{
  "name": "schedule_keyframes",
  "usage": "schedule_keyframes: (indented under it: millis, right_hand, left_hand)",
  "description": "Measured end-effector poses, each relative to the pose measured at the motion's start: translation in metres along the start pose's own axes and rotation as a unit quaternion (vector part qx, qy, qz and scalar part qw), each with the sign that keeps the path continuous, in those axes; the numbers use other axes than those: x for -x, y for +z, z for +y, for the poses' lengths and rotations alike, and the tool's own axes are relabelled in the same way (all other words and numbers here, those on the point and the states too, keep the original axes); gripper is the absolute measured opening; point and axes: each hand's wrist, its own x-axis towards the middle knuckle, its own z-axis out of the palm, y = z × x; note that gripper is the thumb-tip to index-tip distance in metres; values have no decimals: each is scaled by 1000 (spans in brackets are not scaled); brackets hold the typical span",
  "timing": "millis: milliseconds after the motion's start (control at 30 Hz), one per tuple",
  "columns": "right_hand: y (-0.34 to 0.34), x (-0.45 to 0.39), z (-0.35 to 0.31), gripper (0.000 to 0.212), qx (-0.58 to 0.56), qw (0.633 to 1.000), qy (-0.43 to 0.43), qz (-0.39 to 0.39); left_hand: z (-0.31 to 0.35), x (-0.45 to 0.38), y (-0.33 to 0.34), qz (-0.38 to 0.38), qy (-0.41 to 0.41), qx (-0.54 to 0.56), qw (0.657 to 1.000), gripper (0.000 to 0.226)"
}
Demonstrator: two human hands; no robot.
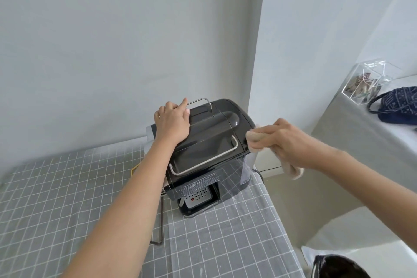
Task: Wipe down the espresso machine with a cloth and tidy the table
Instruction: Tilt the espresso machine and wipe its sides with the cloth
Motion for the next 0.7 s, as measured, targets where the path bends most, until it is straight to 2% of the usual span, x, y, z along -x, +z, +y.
schedule_keyframes:
  millis: [33,100,133,167,233,333,400,467,600,667,700]
  right_hand:
    - [-9,3,2,39,-27,999,18,10]
    - [-18,3,-2,32,-95,987,75,110]
    - [-14,1,-10,36,-90,981,90,144]
    - [-4,-3,-17,49,-68,980,99,156]
    - [24,-3,-31,72,-34,983,125,131]
    - [48,29,-49,82,5,983,141,114]
    - [67,62,-73,79,-15,982,157,100]
    - [102,89,-99,74,-95,970,198,101]
    - [165,100,-138,45,-268,917,296,28]
    - [176,89,-152,39,-269,910,315,5]
    - [171,80,-157,35,-271,907,321,27]
  left_hand:
    - [1,0,0,1,-2,0,1000,44]
    - [1,0,-1,1,-4,1,1000,44]
    - [1,0,-1,2,-4,0,1000,44]
    - [1,1,0,2,-4,-1,1000,44]
    - [1,0,-1,0,-7,-2,1000,44]
    - [2,0,-1,0,-8,1,1000,44]
    - [3,-1,0,4,-6,2,1000,44]
    - [3,-1,1,11,-2,2,1000,43]
    - [1,-1,2,14,1,2,1000,43]
    - [1,-3,1,13,2,8,1000,42]
    - [1,-3,0,16,2,12,1000,42]
